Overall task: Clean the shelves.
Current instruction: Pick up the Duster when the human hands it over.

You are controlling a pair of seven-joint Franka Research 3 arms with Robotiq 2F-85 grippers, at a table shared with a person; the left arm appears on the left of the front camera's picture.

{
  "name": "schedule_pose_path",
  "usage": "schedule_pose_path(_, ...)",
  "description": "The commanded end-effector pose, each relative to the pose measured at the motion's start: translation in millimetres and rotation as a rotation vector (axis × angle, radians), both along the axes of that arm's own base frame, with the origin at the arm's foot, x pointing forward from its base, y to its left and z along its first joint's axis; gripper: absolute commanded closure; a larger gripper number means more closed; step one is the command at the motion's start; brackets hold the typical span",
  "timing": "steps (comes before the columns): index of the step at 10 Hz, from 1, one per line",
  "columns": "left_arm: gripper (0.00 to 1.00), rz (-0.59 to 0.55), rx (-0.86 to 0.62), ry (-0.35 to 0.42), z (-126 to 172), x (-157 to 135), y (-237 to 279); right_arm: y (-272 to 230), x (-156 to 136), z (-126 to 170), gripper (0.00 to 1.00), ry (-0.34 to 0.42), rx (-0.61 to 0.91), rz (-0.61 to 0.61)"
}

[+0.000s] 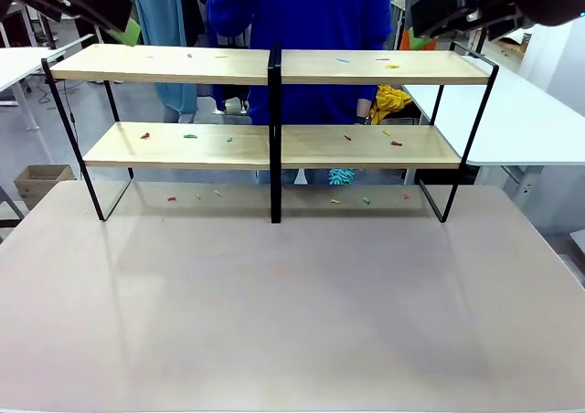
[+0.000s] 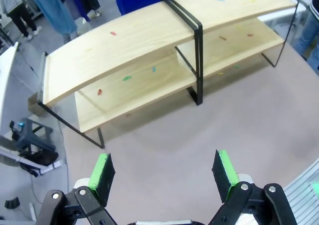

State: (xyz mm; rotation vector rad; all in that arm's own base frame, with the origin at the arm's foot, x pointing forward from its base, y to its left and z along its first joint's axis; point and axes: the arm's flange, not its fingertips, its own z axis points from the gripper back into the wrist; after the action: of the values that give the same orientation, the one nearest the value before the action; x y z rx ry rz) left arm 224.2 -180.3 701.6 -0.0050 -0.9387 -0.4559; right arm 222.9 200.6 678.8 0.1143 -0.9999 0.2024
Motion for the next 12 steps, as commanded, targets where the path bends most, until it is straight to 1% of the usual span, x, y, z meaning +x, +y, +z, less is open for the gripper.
schedule_pose_path(1,0.00,-0.010,0.033,0.006,-12,-10,12,-2,2,-4,0.00,-0.004,0.032,-0.006)
schedule_pose_path(2,0.00,-0.008,0.021,-0.011,-13,-16,17,-3,2,-5,0.00,-0.003,0.029,-0.004)
schedule_pose_path(4,0.00,-0.009,-0.042,-0.099,-8,-19,24,-2,2,-7,0.00,0.005,0.025,0.001)
schedule_pose_path(7,0.00,-0.037,-0.061,-0.174,-6,-24,30,-2,4,-7,0.00,0.012,0.016,-0.003)
schedule_pose_path(9,0.00,-0.046,-0.071,-0.185,-6,-24,31,0,5,-8,0.00,0.019,0.011,0.006)
schedule_pose_path(10,0.00,-0.040,-0.067,-0.166,-8,-23,31,0,5,-8,0.00,0.020,0.008,0.007)
schedule_pose_path(11,0.00,-0.027,-0.069,-0.172,1,-26,26,0,6,-9,0.00,0.021,0.007,0.007)
schedule_pose_path(12,0.00,-0.027,-0.069,-0.172,1,-26,26,0,5,-9,0.00,0.018,0.009,0.007)
